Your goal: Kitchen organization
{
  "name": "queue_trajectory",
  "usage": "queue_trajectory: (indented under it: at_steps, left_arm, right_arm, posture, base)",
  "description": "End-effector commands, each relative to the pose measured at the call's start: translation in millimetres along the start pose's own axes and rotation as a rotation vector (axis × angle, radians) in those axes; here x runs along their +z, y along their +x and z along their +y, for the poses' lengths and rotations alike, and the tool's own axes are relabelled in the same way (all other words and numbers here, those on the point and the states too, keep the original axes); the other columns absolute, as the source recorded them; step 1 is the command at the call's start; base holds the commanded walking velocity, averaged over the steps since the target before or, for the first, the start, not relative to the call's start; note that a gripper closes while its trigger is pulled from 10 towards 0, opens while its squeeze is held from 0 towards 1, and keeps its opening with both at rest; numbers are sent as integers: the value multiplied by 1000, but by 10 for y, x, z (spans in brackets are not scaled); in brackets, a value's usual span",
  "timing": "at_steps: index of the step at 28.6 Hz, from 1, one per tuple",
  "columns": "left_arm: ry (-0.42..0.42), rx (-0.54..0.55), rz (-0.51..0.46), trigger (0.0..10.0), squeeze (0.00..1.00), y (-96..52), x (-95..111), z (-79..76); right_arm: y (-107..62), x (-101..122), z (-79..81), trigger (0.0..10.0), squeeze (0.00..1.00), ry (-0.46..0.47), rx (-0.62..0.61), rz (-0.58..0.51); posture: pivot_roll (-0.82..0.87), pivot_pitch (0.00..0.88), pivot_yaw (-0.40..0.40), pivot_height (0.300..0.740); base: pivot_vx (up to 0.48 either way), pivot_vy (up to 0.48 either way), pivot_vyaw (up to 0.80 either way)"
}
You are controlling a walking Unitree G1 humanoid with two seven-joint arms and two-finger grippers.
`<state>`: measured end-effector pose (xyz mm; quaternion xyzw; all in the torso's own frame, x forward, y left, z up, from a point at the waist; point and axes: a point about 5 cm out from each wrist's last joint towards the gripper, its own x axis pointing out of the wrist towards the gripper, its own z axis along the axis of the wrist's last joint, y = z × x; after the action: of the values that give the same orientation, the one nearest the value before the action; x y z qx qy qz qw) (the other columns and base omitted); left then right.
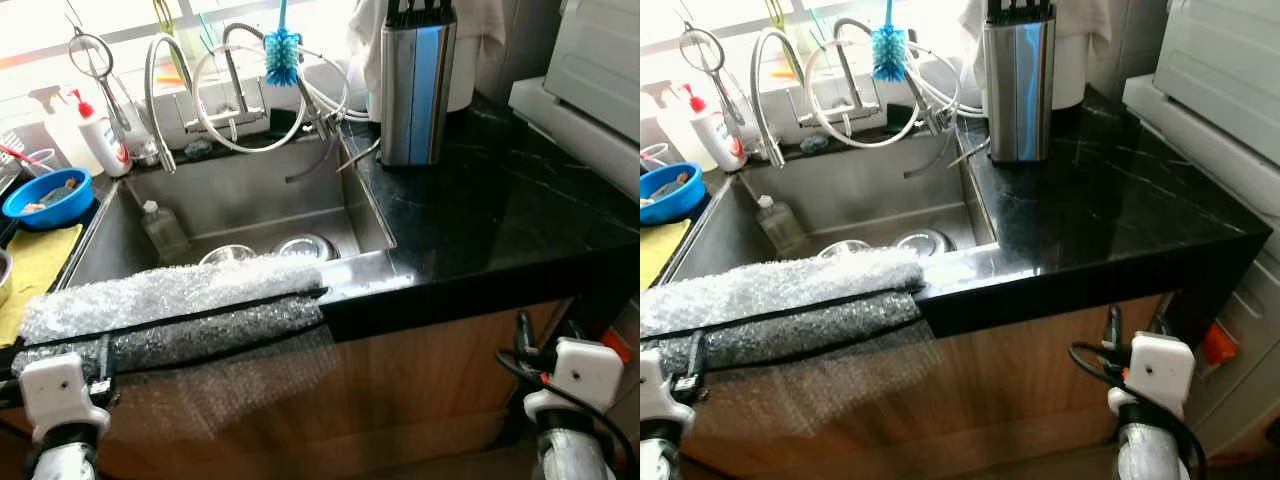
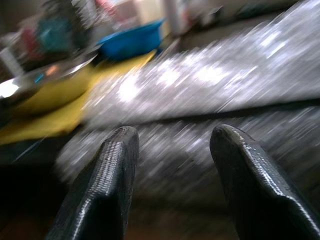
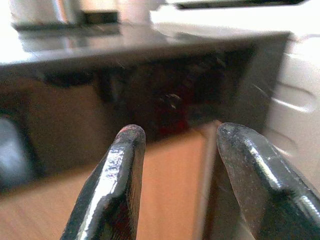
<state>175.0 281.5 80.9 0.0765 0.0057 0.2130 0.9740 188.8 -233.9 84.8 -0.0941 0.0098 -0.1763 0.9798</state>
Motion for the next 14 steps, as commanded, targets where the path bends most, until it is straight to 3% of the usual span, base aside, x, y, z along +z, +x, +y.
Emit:
queue_trajectory:
  at_steps: [1,7,10,13,14]
  left_arm:
    - [12,65,5,10000,0,-11,-26,151]
    - [29,104,13,10000,0,-37,-65,237]
    - [56,162,56,10000,0,-111,-193,376]
    - [66,173,71,10000,0,-140,-236,409]
    - [99,156,123,10000,0,-164,-318,409]
  right_arm:
    - [-30,22,5,10000,0,2,-19,-14]
    - [-92,-62,-40,10000,0,-13,-52,15]
    - [-165,-274,-67,10000,0,-9,-61,100]
    - [-189,-335,-72,10000,0,-4,-67,124]
    - [-203,-392,-64,10000,0,20,-70,151]
  posture:
    - [-129,0,162,740]
    - [-129,0,161,740]
    - [-124,0,160,740]
    - [-120,0,159,740]
    - [-116,0,160,740]
  base:
    - [0,0,0]
    - [0,0,0]
    - [0,0,0]
    - [0,0,0]
    - [0,0,0]
